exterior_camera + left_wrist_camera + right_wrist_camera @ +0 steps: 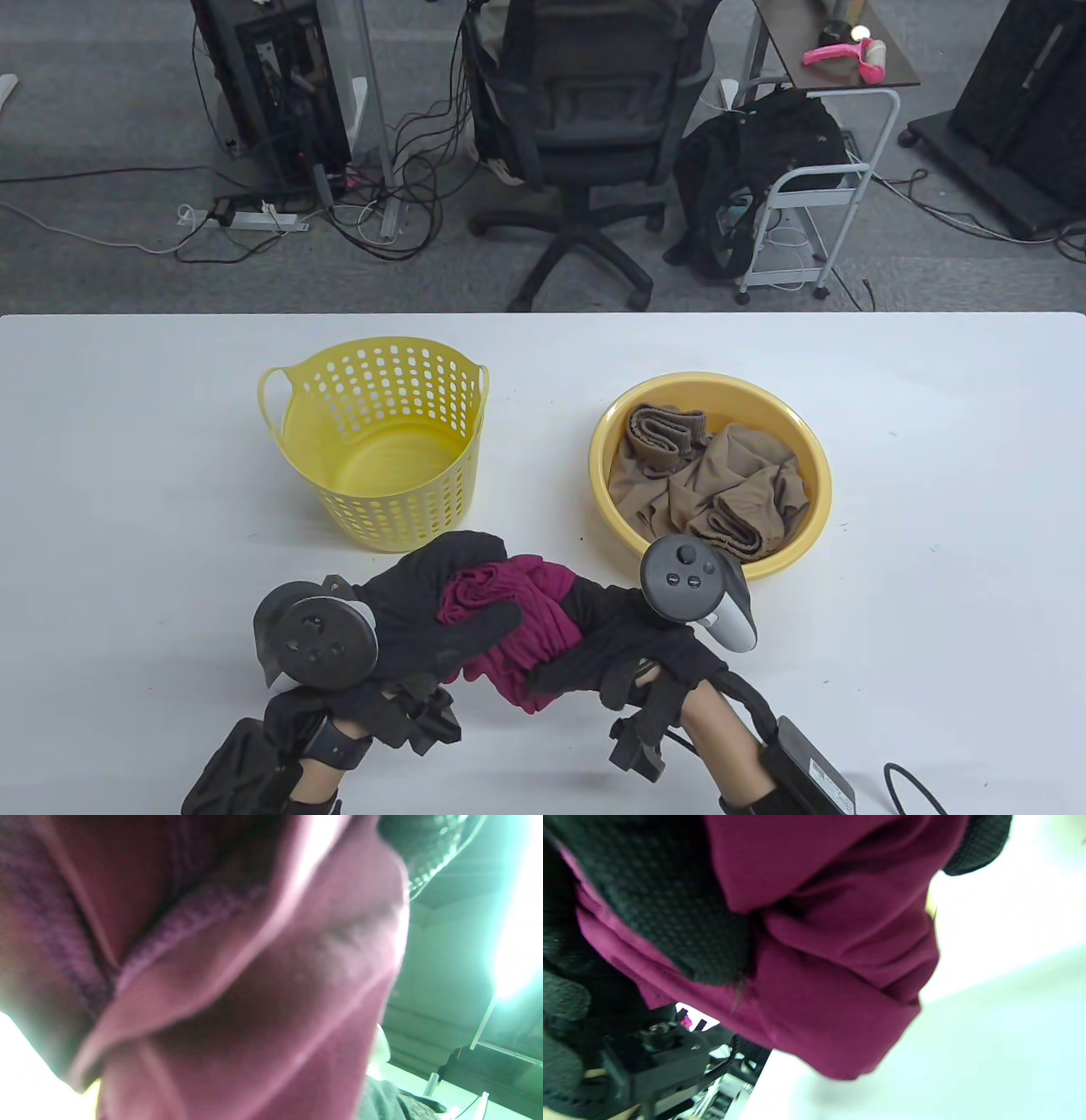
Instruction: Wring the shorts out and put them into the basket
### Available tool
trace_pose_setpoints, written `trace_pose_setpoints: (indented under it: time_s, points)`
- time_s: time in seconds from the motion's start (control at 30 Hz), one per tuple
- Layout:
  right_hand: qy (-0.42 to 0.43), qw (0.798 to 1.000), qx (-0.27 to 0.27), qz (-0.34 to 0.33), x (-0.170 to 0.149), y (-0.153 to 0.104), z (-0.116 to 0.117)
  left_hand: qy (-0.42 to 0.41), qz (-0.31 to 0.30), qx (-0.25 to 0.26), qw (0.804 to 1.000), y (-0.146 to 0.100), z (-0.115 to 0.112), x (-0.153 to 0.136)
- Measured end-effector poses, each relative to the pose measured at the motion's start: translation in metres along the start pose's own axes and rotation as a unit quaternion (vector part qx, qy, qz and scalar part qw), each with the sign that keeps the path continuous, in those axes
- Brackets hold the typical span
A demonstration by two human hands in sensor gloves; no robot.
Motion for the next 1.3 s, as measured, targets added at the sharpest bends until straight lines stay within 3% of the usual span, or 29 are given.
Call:
trace_pose_setpoints:
  time_s: [0.27,0.5,0.73,0.93,1.3]
  points:
    - [-0.109,0.993,-0.043,-0.009,0.001,-0.009,-0.011,0.041,0.005,-0.004,0.999,0.001,0.007,0.000]
    - [-0.221,0.970,-0.099,0.000,-0.006,-0.023,-0.025,0.073,0.009,0.004,0.997,0.001,0.026,0.002]
    - [-0.302,0.946,-0.120,0.017,-0.022,-0.033,-0.020,0.098,0.018,0.009,0.995,0.009,0.042,0.004]
    - [-0.339,0.933,-0.119,0.021,-0.026,-0.034,-0.014,0.113,0.027,0.016,0.993,0.020,0.052,0.004]
    - [-0.334,0.935,-0.120,0.017,-0.026,-0.035,-0.012,0.136,0.044,0.050,0.989,0.038,0.083,-0.002]
Point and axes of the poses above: the tracker on the back of each hand, its own x axis roughly to the thumb side, its own y axis roughly from the wrist to the fingertips, z = x × y, the point moved 3 cm from there along y, roughly from the wrist to the fingertips, and after that the axes turned 1 degree about -y, right-handed, at the moved point
